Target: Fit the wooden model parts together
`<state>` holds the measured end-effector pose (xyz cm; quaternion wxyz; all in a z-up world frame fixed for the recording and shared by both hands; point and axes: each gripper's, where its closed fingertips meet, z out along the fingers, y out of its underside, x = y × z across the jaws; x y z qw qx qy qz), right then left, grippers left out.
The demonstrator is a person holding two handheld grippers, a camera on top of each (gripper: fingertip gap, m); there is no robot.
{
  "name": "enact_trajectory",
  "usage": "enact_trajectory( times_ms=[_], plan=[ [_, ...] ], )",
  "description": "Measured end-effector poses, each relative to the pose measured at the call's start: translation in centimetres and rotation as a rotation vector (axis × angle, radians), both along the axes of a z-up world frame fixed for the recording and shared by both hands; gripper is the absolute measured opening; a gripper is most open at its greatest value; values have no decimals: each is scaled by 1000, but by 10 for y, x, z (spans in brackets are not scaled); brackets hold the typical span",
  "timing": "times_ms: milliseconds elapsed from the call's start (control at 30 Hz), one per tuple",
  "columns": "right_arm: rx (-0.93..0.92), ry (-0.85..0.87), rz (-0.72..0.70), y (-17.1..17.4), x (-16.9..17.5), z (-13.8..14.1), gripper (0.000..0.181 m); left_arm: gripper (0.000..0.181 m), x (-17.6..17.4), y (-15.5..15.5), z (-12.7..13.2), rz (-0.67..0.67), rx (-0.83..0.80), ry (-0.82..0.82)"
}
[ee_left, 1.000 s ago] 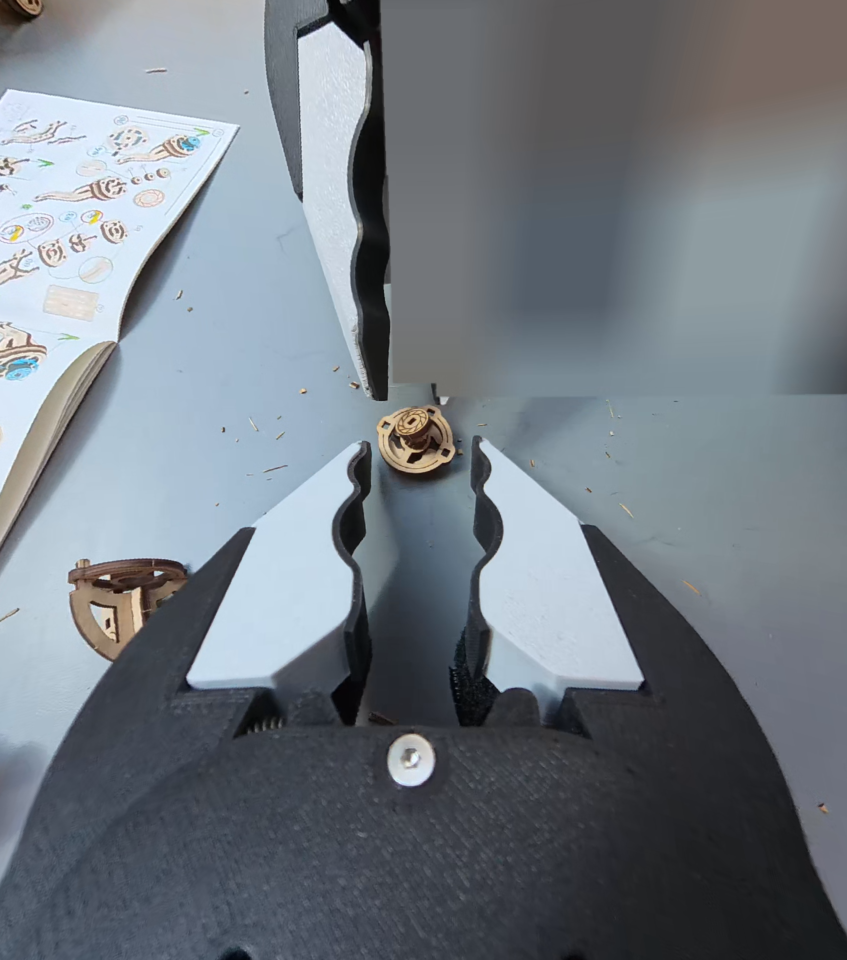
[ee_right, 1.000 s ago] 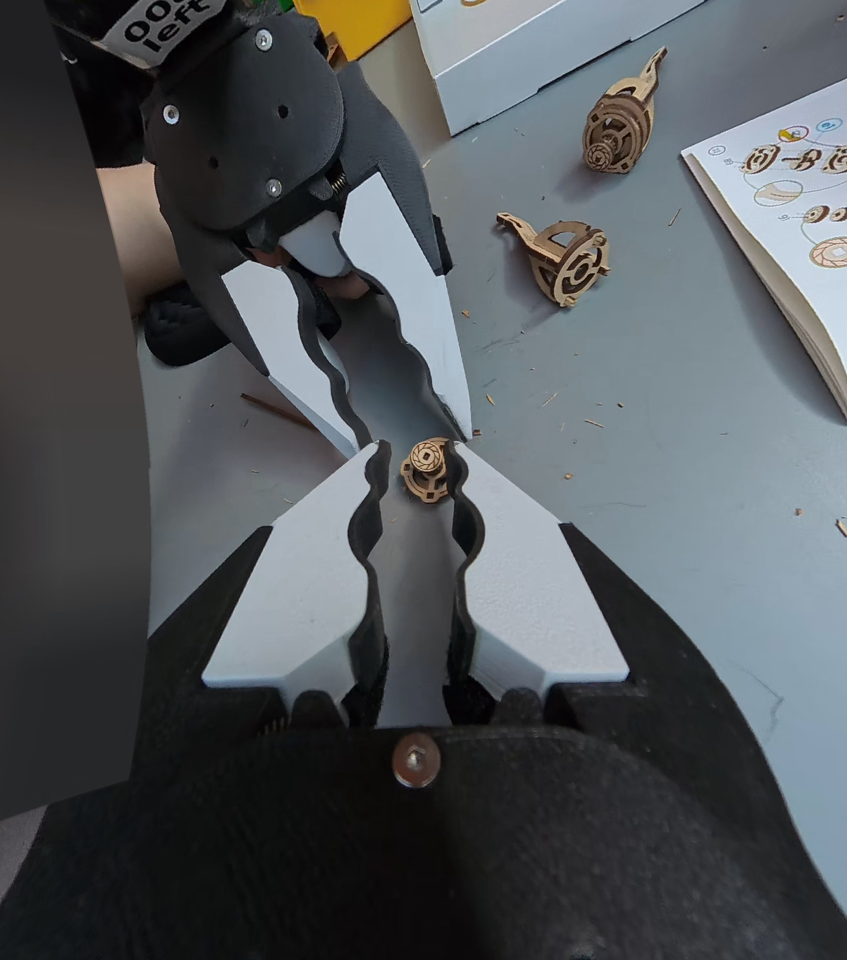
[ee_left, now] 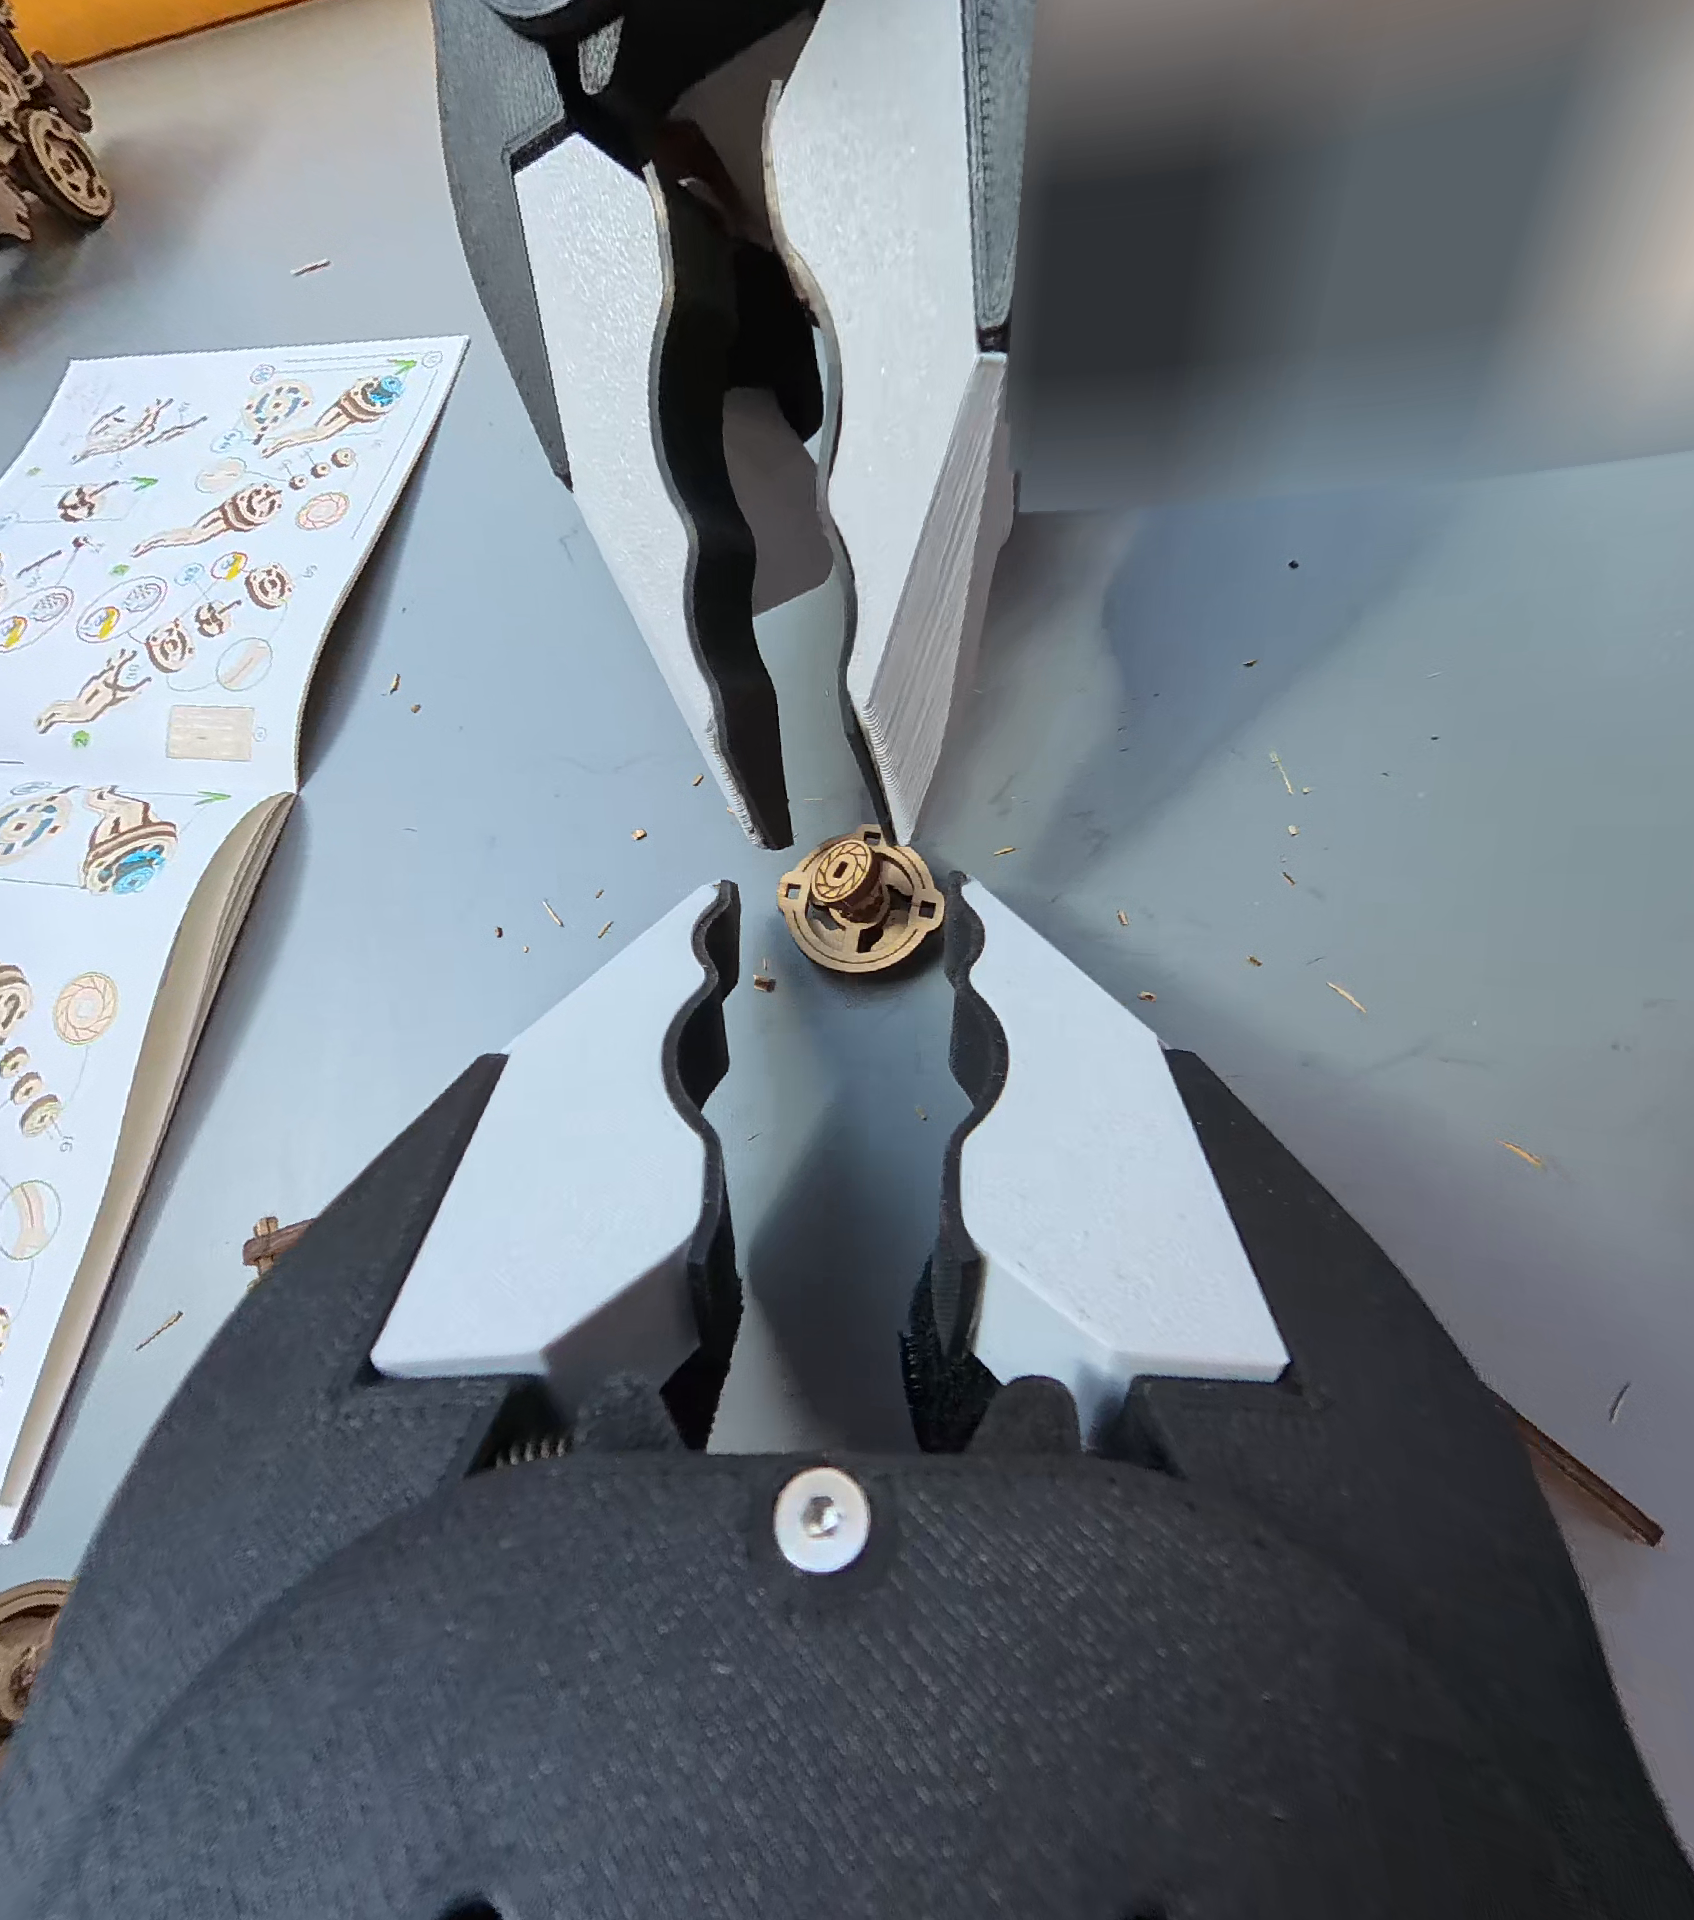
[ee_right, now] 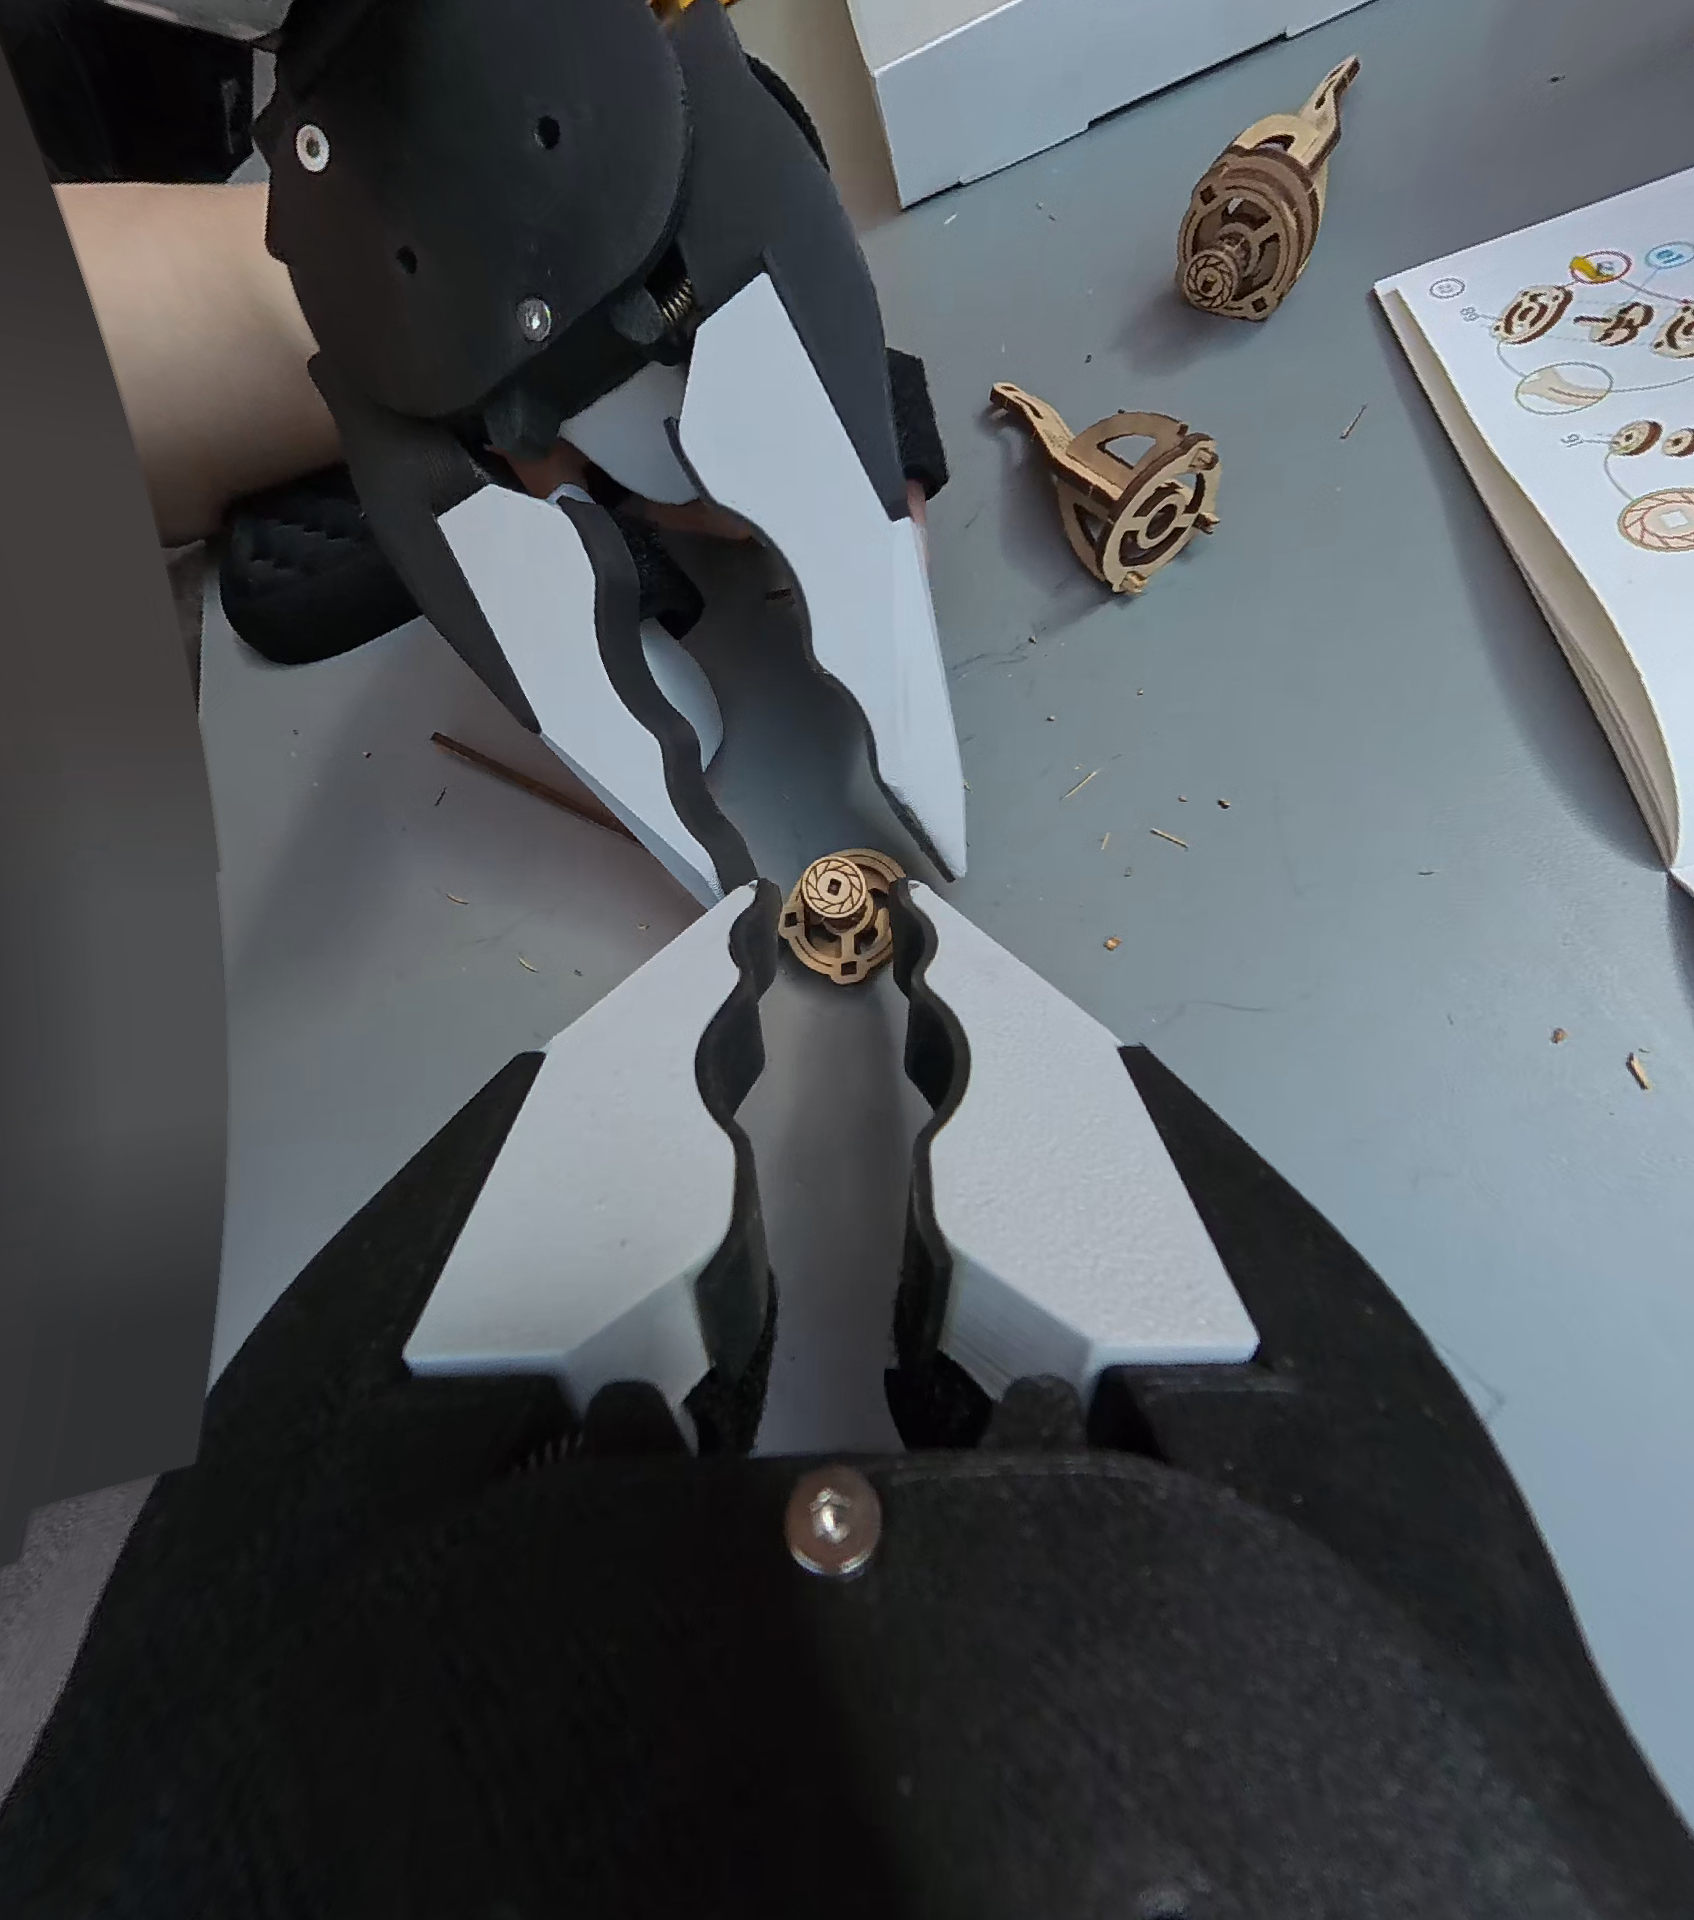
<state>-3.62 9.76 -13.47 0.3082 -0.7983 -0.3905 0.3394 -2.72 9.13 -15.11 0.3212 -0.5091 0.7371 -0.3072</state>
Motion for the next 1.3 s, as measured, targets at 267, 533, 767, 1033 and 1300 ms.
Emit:
enact_trajectory(
  times_ms=[267, 533, 767, 1033, 1300],
  plan=[
    [-68, 40, -74, 4, 1, -1, 20, 30, 0, -1, -4, -5, 31, 15],
    [-140, 124, -151, 10, 3, 2, 18, 30, 1, 3, -4, 39, 40, 13],
    [-145, 101, -155, 9, 0, -3, 20, 30, 1, 3, -4, 43, 40, 13],
    [-163, 110, -161, 9, -1, -4, 15, 30, 1, 3, -4, 42, 38, 13],
    [-173, 118, -144, 7, -3, -4, 11, 30, 1, 3, -4, 40, 38, 13]
  ],
)
